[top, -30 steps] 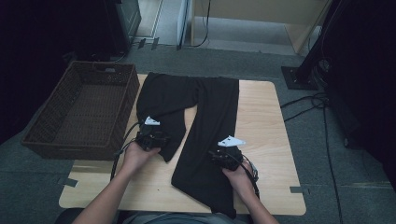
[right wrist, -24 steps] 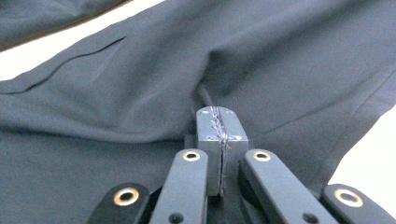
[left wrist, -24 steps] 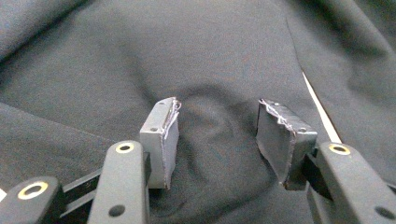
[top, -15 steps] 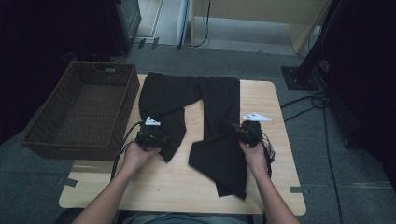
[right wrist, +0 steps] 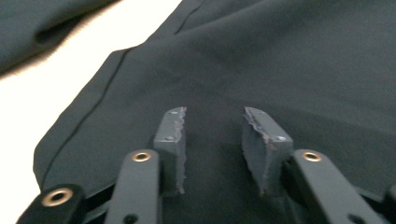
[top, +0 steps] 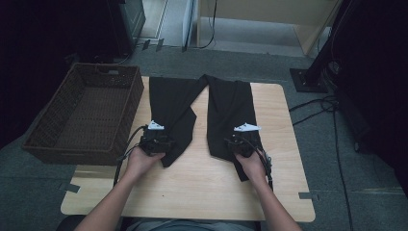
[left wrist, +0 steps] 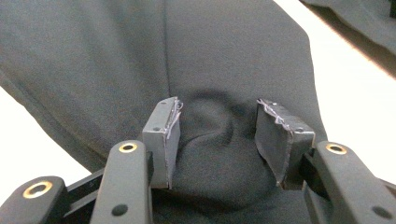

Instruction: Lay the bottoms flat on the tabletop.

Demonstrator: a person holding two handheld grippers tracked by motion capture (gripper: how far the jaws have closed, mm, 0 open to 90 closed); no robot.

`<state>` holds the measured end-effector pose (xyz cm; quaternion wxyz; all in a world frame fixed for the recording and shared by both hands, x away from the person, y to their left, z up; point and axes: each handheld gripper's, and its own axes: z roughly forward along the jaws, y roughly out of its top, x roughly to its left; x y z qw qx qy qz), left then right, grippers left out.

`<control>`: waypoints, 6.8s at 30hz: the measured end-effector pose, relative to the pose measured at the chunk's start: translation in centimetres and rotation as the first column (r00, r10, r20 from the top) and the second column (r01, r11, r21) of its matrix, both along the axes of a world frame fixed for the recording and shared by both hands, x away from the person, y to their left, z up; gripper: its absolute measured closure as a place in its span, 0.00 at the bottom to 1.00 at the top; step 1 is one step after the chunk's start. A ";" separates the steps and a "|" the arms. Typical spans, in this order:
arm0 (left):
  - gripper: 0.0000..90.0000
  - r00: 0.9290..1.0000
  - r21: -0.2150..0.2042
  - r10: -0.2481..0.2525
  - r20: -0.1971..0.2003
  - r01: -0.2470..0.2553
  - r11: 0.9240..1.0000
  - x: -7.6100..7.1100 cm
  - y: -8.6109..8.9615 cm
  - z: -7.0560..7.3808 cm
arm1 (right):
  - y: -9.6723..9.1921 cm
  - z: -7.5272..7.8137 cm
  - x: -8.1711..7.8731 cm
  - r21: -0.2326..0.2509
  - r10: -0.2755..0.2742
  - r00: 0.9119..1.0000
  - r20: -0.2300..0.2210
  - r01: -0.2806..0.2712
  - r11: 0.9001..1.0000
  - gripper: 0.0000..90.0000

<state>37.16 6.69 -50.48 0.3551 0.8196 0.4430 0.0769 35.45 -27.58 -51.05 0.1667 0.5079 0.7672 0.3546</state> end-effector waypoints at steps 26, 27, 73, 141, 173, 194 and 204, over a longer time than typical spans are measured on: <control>0.44 0.997 -0.003 -0.069 -0.017 0.069 0.998 0.2 -0.2 0.2 | 3.7 -0.5 -3.8 0.032 0.212 0.977 -0.001 -0.212 0.977 0.98; 0.44 0.996 -0.013 -0.086 -0.014 0.085 0.996 0.2 -0.3 0.3 | 3.8 -0.5 -4.5 0.045 0.223 0.975 -0.012 -0.222 0.974 0.98; 0.92 0.966 -0.208 -0.246 -0.086 0.224 0.952 -2.1 1.0 4.3 | 4.9 -0.7 -5.5 0.054 0.235 0.972 0.005 -0.234 0.971 0.97; 0.98 0.974 -0.167 -0.209 -0.087 0.193 0.967 0.9 -2.1 -1.0 | 5.3 0.0 5.7 0.128 -0.002 0.998 0.069 -0.007 0.992 0.46; 0.62 0.979 -0.223 -0.190 -0.074 0.169 0.960 1.1 -1.6 1.9 | 8.7 -1.1 4.8 0.010 0.119 0.989 0.090 -0.120 0.993 0.97; 0.44 0.994 -0.103 -0.087 -0.062 0.080 0.991 5.3 -3.0 0.3 | 8.3 -1.0 -9.2 0.137 0.302 0.953 -0.006 -0.298 0.945 0.97; 0.48 0.996 -0.090 -0.093 0.012 0.094 0.991 4.8 -2.5 -0.6 | 9.8 -0.7 -11.4 0.150 0.419 0.908 -0.002 -0.414 0.898 0.73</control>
